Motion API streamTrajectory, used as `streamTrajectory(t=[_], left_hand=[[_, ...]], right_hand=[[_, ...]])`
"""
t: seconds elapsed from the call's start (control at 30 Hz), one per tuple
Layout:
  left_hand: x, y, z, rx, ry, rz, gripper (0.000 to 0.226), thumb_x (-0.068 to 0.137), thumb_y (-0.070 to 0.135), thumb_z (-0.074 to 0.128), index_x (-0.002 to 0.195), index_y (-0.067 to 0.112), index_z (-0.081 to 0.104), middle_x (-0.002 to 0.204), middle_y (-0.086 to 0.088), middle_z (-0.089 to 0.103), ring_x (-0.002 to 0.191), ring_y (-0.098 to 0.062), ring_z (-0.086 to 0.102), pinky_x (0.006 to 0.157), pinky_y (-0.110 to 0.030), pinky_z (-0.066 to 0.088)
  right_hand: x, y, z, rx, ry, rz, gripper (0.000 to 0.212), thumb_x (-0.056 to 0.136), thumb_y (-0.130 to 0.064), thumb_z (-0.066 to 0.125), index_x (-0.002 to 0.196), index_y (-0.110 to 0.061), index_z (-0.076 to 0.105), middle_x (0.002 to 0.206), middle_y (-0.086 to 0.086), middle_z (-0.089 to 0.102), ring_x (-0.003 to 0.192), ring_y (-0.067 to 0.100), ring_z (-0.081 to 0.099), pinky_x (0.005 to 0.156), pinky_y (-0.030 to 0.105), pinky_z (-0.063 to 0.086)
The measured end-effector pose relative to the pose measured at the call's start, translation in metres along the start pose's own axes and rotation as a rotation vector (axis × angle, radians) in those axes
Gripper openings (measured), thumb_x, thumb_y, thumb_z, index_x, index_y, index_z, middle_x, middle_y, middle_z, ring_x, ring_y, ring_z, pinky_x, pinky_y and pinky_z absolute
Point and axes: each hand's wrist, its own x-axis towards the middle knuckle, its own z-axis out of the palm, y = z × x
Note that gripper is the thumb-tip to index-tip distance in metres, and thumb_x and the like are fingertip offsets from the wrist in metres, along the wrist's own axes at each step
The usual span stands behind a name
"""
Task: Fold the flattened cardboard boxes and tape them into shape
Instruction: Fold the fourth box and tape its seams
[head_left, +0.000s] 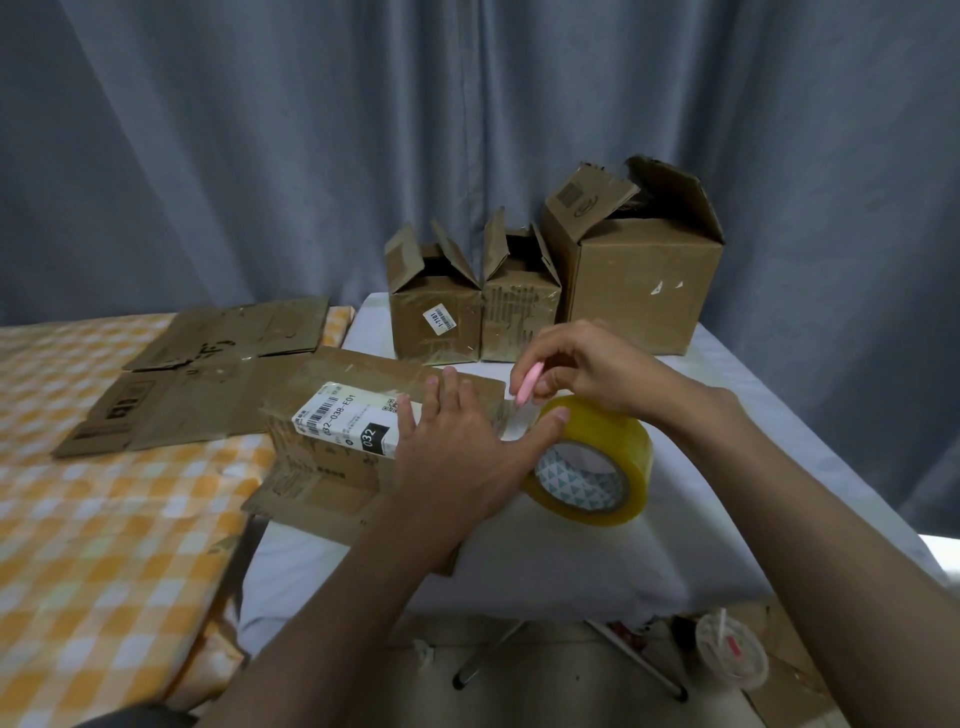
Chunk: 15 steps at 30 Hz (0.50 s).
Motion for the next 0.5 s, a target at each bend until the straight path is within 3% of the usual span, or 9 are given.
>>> streamTrajectory(t=[0.1,0.2,0.33,0.4,0.5], left_hand=[[0.0,0.0,0.001,-0.002,0.009,-0.004,0.127,0.068,0.098,0.013,0.155,0.006,0.021,0.166,-0.01,0.006,0.153,-0.022,0.001,0.119,-0.05,-0.006],[0.001,-0.001,0.002,-0.005,0.014,-0.003,0.126,0.069,0.098,0.015,0.155,0.007,0.02,0.166,-0.01,0.006,0.153,-0.022,0.001,0.12,-0.05,-0.006],[0.002,-0.001,0.003,-0.008,0.019,-0.003,0.125,0.069,0.098,0.015,0.155,0.007,0.02,0.166,-0.009,0.007,0.153,-0.021,0.001,0.12,-0.05,-0.005],[0.002,-0.001,0.003,-0.006,0.018,-0.002,0.126,0.068,0.098,0.014,0.155,0.007,0.02,0.166,-0.01,0.007,0.153,-0.021,0.001,0.12,-0.051,-0.005],[0.002,0.0,0.003,-0.011,0.021,-0.002,0.126,0.068,0.098,0.014,0.155,0.007,0.021,0.166,-0.01,0.009,0.153,-0.022,0.002,0.121,-0.052,-0.004]], right_hand=[[-0.002,0.016,-0.001,0.031,0.123,0.116,0.038,0.084,0.023,0.052,0.085,-0.007,0.077,0.086,0.005,0.072,0.064,0.002,0.067,0.064,0.012,0.052],[-0.007,0.036,0.001,-0.077,0.195,0.291,0.037,0.085,0.019,0.054,0.088,-0.009,0.077,0.083,0.004,0.074,0.06,0.0,0.064,0.06,0.008,0.048],[-0.017,0.058,0.002,-0.058,0.026,0.513,0.025,0.088,0.006,0.064,0.102,-0.008,0.079,0.106,0.007,0.075,0.097,0.016,0.066,0.083,0.026,0.051],[-0.021,0.057,0.0,-0.043,-0.047,0.571,0.026,0.092,-0.001,0.062,0.105,-0.015,0.079,0.11,0.003,0.074,0.101,0.014,0.064,0.086,0.029,0.05],[-0.018,0.042,-0.005,0.126,0.031,0.605,0.033,0.098,-0.007,0.05,0.102,-0.021,0.079,0.116,-0.001,0.071,0.1,0.013,0.066,0.08,0.026,0.053]])
